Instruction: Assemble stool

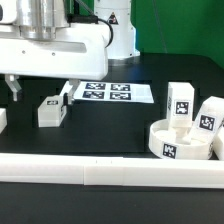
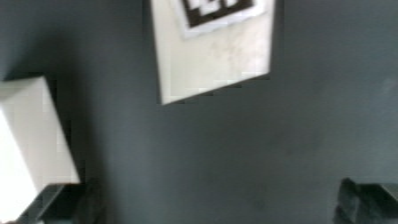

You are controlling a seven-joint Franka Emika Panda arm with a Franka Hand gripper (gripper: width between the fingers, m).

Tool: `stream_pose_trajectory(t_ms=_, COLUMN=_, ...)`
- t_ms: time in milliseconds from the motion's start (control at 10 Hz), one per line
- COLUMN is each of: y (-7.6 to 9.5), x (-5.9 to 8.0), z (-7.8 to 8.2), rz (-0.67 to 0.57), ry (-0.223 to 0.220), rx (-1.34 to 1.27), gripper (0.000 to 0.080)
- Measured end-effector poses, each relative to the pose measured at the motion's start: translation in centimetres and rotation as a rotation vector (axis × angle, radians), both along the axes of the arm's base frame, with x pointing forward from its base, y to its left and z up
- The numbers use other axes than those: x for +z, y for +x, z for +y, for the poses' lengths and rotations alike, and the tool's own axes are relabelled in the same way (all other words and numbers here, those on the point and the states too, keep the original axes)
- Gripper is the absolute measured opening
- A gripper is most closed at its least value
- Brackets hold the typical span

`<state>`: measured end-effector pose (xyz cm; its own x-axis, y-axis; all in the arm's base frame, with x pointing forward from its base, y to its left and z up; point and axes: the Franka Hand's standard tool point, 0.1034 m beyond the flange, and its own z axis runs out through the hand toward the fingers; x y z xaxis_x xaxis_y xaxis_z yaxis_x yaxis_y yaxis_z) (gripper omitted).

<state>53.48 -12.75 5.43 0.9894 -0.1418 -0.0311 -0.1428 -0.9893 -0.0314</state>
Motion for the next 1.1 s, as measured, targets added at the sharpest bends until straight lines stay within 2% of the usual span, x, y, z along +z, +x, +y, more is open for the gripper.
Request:
stream_pose_trajectory(t_ms=100, y=0.4, x=-0.2, z=-0.1, rz=0.041, ry=0.004, rx=0.007, gripper=0.0649)
stream_pose_trajectory(t_ms=300, y=-0.3, x=-1.0, z=0.8, rz=0.165, ry=0.062, rx=-0.001, gripper=0.0649)
stream_pose_trajectory(t_ms=500, y=-0.4, x=-1.0, z=1.1, rz=0.292, ry=0.099, rx=0.008, gripper=0.0649)
stream_pose_trajectory(t_ms=600, y=-0.3, x=-1.2, z=1.0, rz=0.314, ry=0.101, rx=0.006, gripper=0.0649)
stream_pose_trajectory(t_ms=800, y=-0.8, x=-1.7, z=0.1, rz=0.347, ry=0.042, rx=-0.043, gripper=0.0649)
stream_pose_trajectory(t_ms=1100, y=-1.1, x=-1.9, z=-0.1, rz=0.359, ry=0.038, rx=-0.066, gripper=0.0649)
